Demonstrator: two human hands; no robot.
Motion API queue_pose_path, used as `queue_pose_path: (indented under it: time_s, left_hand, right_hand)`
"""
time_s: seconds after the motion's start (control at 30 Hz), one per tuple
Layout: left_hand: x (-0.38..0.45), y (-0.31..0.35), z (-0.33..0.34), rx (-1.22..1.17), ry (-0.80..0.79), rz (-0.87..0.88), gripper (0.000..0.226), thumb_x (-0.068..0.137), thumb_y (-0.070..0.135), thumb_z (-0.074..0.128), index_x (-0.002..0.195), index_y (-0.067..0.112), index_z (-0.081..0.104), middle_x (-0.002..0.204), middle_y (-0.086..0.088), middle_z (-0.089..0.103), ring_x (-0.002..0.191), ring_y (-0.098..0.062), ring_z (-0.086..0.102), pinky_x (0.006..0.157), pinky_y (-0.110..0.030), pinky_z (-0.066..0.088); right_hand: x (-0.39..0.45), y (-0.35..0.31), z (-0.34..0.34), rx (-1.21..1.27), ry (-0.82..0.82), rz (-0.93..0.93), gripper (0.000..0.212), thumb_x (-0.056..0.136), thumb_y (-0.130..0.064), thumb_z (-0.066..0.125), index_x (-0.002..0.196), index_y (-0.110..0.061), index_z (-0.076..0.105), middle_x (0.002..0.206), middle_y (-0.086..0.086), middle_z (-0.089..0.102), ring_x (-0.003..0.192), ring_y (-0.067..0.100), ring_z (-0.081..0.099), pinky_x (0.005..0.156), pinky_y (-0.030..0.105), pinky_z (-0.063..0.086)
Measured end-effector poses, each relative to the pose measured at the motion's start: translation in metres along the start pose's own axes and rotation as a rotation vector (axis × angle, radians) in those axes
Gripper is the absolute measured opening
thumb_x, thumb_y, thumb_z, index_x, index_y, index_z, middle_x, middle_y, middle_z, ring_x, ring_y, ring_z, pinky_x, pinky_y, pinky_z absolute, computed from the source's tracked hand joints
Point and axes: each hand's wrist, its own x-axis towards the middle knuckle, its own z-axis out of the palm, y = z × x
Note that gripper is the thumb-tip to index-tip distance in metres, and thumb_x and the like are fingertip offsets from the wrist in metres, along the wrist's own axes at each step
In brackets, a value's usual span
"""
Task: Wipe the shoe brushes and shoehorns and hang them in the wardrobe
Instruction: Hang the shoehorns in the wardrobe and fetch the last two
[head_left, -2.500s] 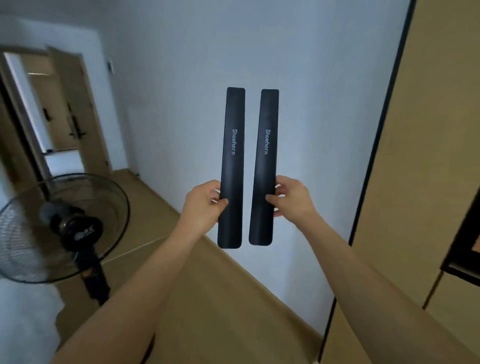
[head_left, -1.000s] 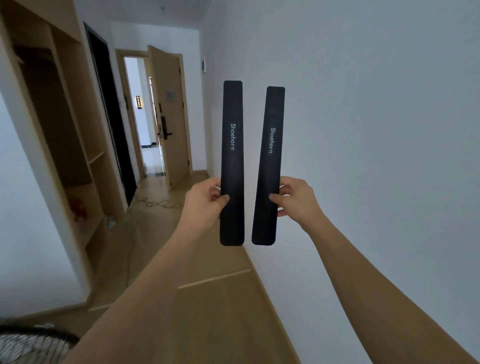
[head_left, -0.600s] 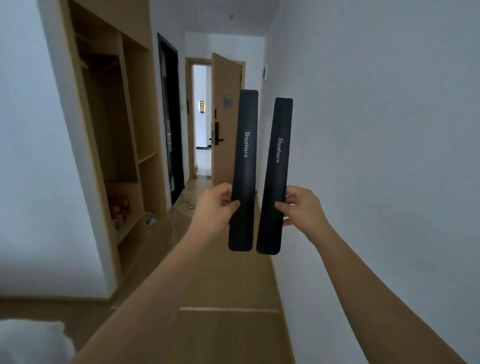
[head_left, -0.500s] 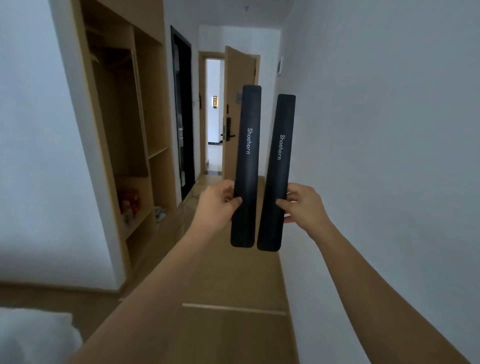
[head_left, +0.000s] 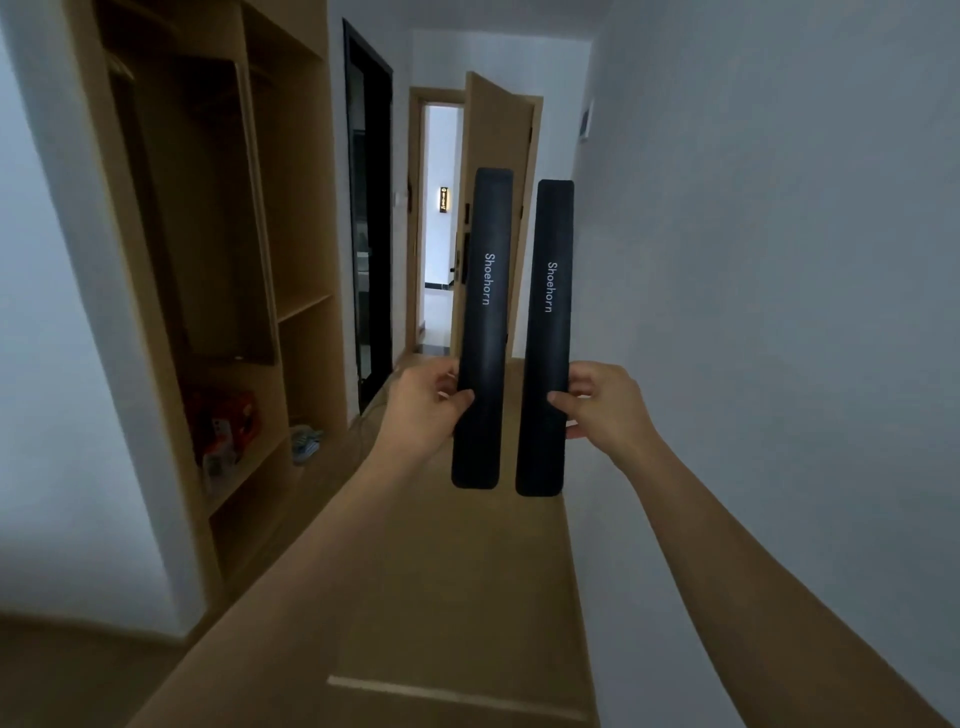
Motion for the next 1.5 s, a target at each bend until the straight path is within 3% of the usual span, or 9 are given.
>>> queue_pose_path:
  time_s: [0.23, 0.47, 0.63, 0.77, 0.9, 1.1, 1.27, 1.37, 1.5]
  left_hand:
    - [0.155, -0.078, 0.029, -0.034, -0.074, -0.007, 0.019, 0.092, 0.007, 0.064, 0.105, 0.021, 0.067, 0.097, 0.008, 0.071, 0.091, -0.002, 0.067, 0.081, -0.034, 0.060]
    - [0.266, -0.138, 0.058, -0.065, -0.086, 0.022, 0.026, 0.091, 0.003, 0.065, 0.092, 0.029, 0.066, 0.087, 0.013, 0.070, 0.079, 0.002, 0.068, 0.069, -0.023, 0.057]
    - [0.345, -0.189, 0.070, -0.043, -0.040, -0.011, 0.019, 0.091, 0.001, 0.065, 0.104, 0.015, 0.070, 0.094, 0.001, 0.071, 0.088, -0.010, 0.069, 0.079, -0.036, 0.060]
    - [0.419, -0.234, 0.079, 0.000, 0.003, -0.034, 0.018, 0.093, 0.003, 0.064, 0.107, 0.012, 0.068, 0.100, -0.006, 0.072, 0.096, -0.020, 0.069, 0.084, -0.045, 0.060]
    - [0.507, -0.270, 0.091, 0.067, 0.049, -0.041, 0.018, 0.093, 0.004, 0.063, 0.107, 0.014, 0.067, 0.098, -0.002, 0.071, 0.092, -0.015, 0.069, 0.081, -0.041, 0.060]
    - [0.614, -0.322, 0.089, 0.140, 0.149, -0.059, 0.020, 0.093, 0.008, 0.064, 0.101, 0.027, 0.066, 0.091, 0.009, 0.071, 0.083, -0.004, 0.069, 0.070, -0.024, 0.059]
    - [0.682, -0.373, 0.072, 0.187, 0.227, -0.085, 0.024, 0.092, 0.009, 0.065, 0.098, 0.032, 0.064, 0.093, 0.009, 0.071, 0.088, -0.009, 0.070, 0.074, -0.036, 0.062]
    - [0.721, -0.411, 0.061, 0.184, 0.274, -0.099, 0.022, 0.092, 0.009, 0.066, 0.099, 0.029, 0.065, 0.094, 0.009, 0.071, 0.087, -0.009, 0.070, 0.076, -0.038, 0.062]
    - [0.782, -0.465, 0.045, 0.169, 0.304, -0.109, 0.021, 0.092, 0.009, 0.065, 0.098, 0.028, 0.065, 0.096, 0.006, 0.072, 0.089, -0.010, 0.071, 0.077, -0.039, 0.062]
  right_hand:
    - [0.146, 0.048, 0.016, -0.006, 0.035, 0.036, 0.022, 0.091, -0.004, 0.069, 0.107, -0.019, 0.071, 0.093, 0.002, 0.073, 0.087, 0.019, 0.072, 0.068, 0.034, 0.063]
    - [0.265, 0.100, 0.032, 0.007, 0.053, 0.058, 0.022, 0.091, -0.005, 0.068, 0.112, -0.013, 0.071, 0.101, 0.009, 0.074, 0.092, 0.023, 0.072, 0.075, 0.043, 0.063]
    - [0.361, 0.146, 0.058, 0.056, 0.020, 0.057, 0.019, 0.091, -0.005, 0.069, 0.108, -0.011, 0.072, 0.096, 0.006, 0.074, 0.089, 0.021, 0.072, 0.071, 0.040, 0.063]
    - [0.453, 0.180, 0.082, 0.101, -0.040, 0.012, 0.020, 0.091, -0.005, 0.069, 0.096, -0.025, 0.070, 0.090, 0.001, 0.073, 0.082, 0.017, 0.072, 0.064, 0.032, 0.062]
    - [0.558, 0.216, 0.102, 0.135, -0.132, -0.006, 0.018, 0.092, -0.005, 0.067, 0.106, -0.016, 0.071, 0.101, 0.007, 0.074, 0.094, 0.023, 0.072, 0.078, 0.045, 0.062]
    - [0.691, 0.238, 0.136, 0.194, -0.248, -0.041, 0.020, 0.092, -0.003, 0.066, 0.105, -0.019, 0.068, 0.098, 0.002, 0.073, 0.089, 0.017, 0.072, 0.066, 0.030, 0.062]
    - [0.780, 0.256, 0.186, 0.233, -0.318, -0.057, 0.020, 0.093, -0.002, 0.064, 0.110, -0.011, 0.068, 0.097, 0.003, 0.073, 0.085, 0.013, 0.072, 0.064, 0.029, 0.062]
    - [0.831, 0.270, 0.219, 0.231, -0.338, -0.068, 0.015, 0.093, -0.005, 0.066, 0.100, -0.018, 0.068, 0.089, -0.005, 0.072, 0.073, 0.004, 0.071, 0.056, 0.021, 0.058]
    - [0.906, 0.286, 0.261, 0.189, -0.358, -0.094, 0.016, 0.092, -0.011, 0.069, 0.091, -0.027, 0.070, 0.087, -0.006, 0.075, 0.078, 0.010, 0.073, 0.065, 0.029, 0.062]
